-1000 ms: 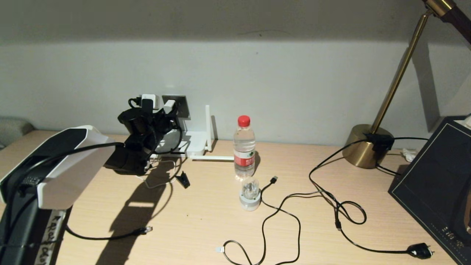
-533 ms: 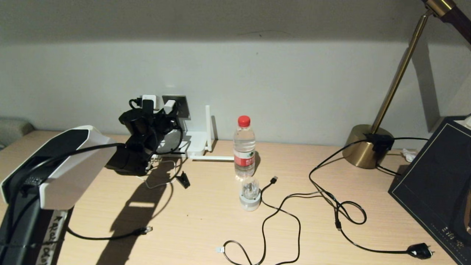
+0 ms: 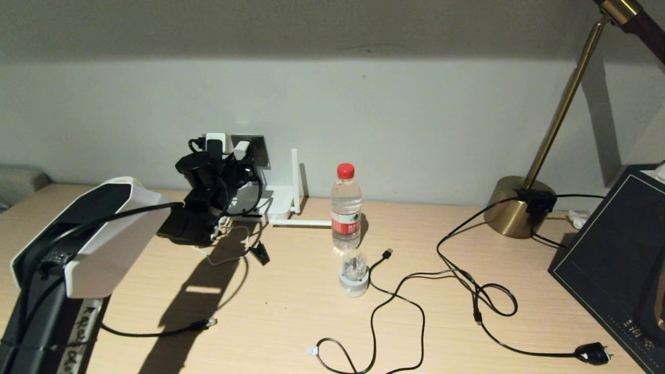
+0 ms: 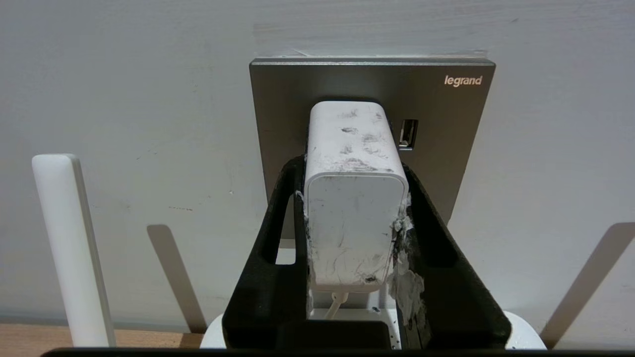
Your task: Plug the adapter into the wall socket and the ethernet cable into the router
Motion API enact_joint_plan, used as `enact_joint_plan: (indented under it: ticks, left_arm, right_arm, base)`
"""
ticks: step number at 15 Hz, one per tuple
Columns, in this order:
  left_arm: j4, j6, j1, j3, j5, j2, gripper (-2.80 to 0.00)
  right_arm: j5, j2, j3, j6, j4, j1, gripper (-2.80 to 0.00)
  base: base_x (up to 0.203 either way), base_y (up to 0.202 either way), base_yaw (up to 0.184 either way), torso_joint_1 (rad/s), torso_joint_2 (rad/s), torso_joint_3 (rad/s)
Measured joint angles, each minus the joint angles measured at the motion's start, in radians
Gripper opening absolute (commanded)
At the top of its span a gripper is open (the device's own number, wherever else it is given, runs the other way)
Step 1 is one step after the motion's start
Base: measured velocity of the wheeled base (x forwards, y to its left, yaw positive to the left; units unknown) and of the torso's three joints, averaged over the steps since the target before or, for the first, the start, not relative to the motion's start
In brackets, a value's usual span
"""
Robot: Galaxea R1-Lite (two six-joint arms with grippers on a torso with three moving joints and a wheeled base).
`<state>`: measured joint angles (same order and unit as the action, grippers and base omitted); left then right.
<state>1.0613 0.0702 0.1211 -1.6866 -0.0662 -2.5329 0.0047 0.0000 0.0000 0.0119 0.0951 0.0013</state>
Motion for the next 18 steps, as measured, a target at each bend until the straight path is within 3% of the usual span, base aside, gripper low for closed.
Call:
enact_joint_plan:
  ticks: [18]
  left_arm:
    - [-0.003, 0.0, 0.006, -0.078, -0.017, -0.059, -2.8]
  right_arm:
    - [0.0, 0.0, 0.0, 0.0, -0.001, 0.0, -2.8]
  base:
    - [0.0, 0.0, 0.0, 0.0, 0.0, 0.0]
